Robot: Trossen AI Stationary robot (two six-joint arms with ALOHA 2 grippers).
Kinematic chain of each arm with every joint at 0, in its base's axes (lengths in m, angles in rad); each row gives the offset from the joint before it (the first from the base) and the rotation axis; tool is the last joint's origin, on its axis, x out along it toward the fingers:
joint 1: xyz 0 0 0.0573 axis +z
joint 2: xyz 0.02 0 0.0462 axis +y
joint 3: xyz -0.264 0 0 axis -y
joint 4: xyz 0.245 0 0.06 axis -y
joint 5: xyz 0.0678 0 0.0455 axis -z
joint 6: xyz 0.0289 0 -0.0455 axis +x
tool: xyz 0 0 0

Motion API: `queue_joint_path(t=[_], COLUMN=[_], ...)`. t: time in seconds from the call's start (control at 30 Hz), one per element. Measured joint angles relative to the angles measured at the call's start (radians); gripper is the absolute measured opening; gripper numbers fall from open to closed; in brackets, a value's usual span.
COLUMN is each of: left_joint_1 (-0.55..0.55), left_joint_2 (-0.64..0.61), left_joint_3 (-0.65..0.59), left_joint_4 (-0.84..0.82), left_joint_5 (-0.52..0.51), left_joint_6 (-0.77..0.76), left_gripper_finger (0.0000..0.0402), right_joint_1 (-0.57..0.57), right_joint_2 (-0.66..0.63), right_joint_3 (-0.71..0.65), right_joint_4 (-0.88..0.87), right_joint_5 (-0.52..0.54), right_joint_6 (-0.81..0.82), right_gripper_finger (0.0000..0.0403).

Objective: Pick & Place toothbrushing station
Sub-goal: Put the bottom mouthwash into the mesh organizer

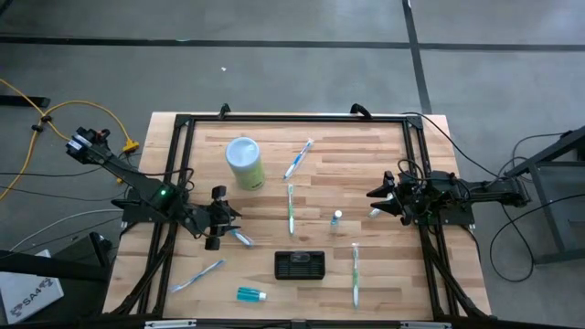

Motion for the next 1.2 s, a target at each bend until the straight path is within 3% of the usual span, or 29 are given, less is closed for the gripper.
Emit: queue_joint_path(t=[0.5, 0.93, 1.2], left_joint_1=[0.065, 0.112, 0.091], left_joint_2=[0.149, 0.340, 0.372], left_joint_3=[0.054, 0.258, 0.261], left_joint_4=[0.029, -0.074, -0.083], left_joint_5=[0.035, 0.036, 0.213], left_joint_6=[-0.060, -0.052, -0.113], left_gripper_finger=[0.0154, 0.0154, 0.0154], right_joint_1=[0.000, 0.000, 0.000], right_joint_2=[0.000, 0.000, 0.000], right_joint_3=[0.000, 0.000, 0.000], right_joint_4=[0.000, 0.000, 0.000], right_joint_5=[0.000, 0.000, 0.000], right_joint_6=[0.000, 0.000, 0.000], right_gripper_finger=[0.0184, 0.0184, 0.0184])
